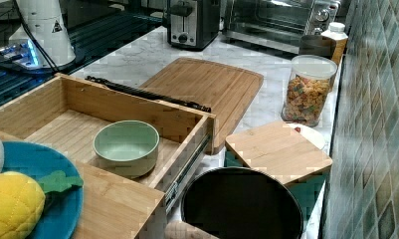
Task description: Close the drawer.
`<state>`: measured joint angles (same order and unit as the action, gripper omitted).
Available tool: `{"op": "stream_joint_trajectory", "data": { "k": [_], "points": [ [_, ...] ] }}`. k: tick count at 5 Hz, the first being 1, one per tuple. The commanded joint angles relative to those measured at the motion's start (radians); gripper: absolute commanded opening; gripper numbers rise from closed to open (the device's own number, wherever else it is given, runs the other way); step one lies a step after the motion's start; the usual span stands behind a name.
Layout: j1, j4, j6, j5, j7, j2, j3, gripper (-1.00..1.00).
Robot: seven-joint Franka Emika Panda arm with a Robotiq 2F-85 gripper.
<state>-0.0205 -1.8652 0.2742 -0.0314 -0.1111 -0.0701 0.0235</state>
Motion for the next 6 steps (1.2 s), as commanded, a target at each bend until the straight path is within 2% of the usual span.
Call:
{"op": "stream_joint_trajectory", "data": {
  "k": [1, 2, 3, 4, 5, 6],
  "points": [
    [0.0, -0.004, 0.0, -0.011, 0.0, 0.0, 0.0, -1.0],
    [-0.001, -0.085, 0.053, -0.047, -0.192, 0.041, -0.014, -1.0],
    [0.017, -0.239, 0.208, -0.05, -0.388, 0.118, -0.033, -1.0],
    [0.031, -0.275, 0.214, -0.032, -0.454, 0.118, -0.046, -1.0],
    [0.033, -0.333, 0.274, 0.067, -0.52, 0.125, -0.055, -1.0],
    [0.023, -0.446, 0.406, 0.131, -0.58, 0.172, -0.061, -1.0]
  ]
}}
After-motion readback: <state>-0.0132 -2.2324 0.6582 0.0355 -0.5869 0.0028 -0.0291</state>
